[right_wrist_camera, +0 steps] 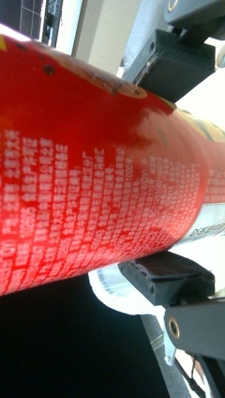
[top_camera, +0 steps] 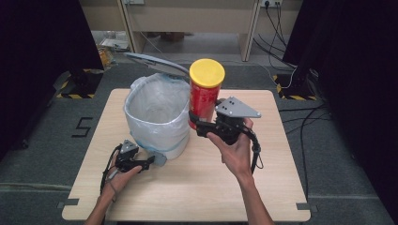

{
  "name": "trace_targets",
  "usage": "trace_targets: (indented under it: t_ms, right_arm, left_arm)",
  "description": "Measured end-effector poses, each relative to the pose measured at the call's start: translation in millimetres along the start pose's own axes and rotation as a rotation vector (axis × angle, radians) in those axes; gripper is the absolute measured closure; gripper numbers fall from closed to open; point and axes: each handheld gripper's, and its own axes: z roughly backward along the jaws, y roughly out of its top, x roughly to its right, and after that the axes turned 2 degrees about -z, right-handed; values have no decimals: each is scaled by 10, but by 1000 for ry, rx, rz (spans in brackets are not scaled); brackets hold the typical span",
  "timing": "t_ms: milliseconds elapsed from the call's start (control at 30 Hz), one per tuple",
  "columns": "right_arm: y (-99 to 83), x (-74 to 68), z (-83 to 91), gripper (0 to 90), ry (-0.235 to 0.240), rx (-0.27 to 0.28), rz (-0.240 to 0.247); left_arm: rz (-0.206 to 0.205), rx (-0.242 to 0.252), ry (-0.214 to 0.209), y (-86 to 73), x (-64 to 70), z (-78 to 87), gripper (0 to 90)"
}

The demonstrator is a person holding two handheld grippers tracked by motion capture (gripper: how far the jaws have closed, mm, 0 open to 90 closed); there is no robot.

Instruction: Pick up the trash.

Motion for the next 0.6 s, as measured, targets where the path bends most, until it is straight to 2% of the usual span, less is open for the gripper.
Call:
trace_targets:
  t_ms: [600]
  right_arm:
    - [251, -83, -136, 243, 34, 19, 7]
  left_arm:
    - [-1, 0, 1, 0, 1, 0, 144]
